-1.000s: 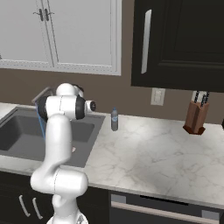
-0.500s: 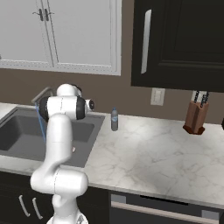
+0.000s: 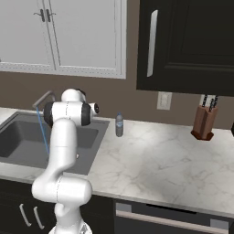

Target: Turn on the sink faucet. Then move the garlic from the counter to the sink. Turn off the sink. Move the vegetable from the sink to the pot next to the stove. Finally move the pot to the rear right burner.

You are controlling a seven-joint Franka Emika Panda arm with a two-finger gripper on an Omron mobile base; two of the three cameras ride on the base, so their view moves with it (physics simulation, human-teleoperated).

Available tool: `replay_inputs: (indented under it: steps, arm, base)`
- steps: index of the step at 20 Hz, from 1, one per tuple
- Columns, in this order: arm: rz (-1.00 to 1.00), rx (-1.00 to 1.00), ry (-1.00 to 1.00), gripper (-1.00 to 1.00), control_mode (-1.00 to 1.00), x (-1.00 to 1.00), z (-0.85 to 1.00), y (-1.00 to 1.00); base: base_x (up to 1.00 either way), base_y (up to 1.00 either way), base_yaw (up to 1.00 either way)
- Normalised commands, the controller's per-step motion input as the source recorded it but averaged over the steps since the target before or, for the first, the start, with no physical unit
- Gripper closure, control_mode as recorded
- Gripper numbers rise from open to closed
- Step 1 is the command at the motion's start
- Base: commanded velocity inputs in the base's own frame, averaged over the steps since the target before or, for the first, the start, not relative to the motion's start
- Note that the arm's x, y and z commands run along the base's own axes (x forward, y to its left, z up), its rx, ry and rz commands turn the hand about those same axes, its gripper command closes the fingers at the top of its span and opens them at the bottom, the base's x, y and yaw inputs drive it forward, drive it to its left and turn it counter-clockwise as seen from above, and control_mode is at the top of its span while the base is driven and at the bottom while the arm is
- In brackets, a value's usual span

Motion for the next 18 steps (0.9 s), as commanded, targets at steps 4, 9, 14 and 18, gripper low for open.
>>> replay_inputs:
  steps: [4, 9, 14, 18]
  arm:
    - [0.01, 0.00, 0.00, -1.00, -1.00, 0.00, 0.13, 0.37]
    - [0.00, 0.00, 0.00, -1.00, -1.00, 0.00, 0.17, 0.39]
    - [0.00, 0.00, 0.01, -1.00, -1.00, 0.00, 0.25, 0.39]
    - [0.00, -0.01, 0.01, -1.00, -1.00, 0.00, 0.31, 0.42]
  base:
    - [0.00, 0.00, 0.00]
    - [0.00, 0.00, 0.00]
    - [0.00, 0.00, 0.00]
    - [0.00, 0.00, 0.00]
